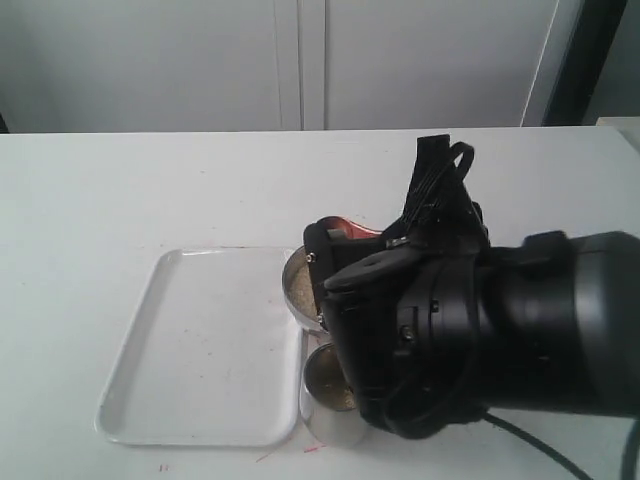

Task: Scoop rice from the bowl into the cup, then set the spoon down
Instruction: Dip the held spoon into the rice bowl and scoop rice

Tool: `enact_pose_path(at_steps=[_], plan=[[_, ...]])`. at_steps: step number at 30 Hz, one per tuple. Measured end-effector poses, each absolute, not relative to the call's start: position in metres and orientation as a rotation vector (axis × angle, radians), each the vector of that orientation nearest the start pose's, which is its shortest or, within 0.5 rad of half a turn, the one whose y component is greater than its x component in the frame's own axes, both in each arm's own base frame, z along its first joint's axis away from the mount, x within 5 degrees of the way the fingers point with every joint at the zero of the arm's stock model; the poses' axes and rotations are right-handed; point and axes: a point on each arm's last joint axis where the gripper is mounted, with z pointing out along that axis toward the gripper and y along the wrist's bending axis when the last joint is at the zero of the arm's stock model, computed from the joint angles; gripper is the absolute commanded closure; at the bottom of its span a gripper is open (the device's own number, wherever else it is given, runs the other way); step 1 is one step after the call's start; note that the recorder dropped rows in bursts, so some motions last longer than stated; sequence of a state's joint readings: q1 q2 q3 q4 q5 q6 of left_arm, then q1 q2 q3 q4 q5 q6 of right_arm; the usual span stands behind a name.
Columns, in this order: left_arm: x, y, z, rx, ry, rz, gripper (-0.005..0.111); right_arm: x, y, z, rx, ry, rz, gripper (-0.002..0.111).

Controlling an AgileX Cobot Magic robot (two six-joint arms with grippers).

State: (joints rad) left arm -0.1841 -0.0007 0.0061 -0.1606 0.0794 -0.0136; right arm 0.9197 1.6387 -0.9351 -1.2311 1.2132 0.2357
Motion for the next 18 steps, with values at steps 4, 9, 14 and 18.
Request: enact_pose_path(at_steps=[4,9,14,18], plan=[[0.056,-0.012,0.204,0.018,1.575,-0.291,0.092,0.247,0.17,0.222,-1.481,1.929,-1.407,0.108],[0.056,-0.012,0.204,0.018,1.575,-0.291,0.092,0.257,0.157,0.22,-1.477,1.97,-1.445,0.108],[0.056,-0.012,0.204,0.018,1.575,-0.291,0.092,0.259,0.154,0.22,-1.517,1.958,-1.47,0.108],[0.056,-0.012,0.204,0.018,1.575,-0.291,0.092,0.261,0.157,0.215,-1.538,1.955,-1.473,0.108]])
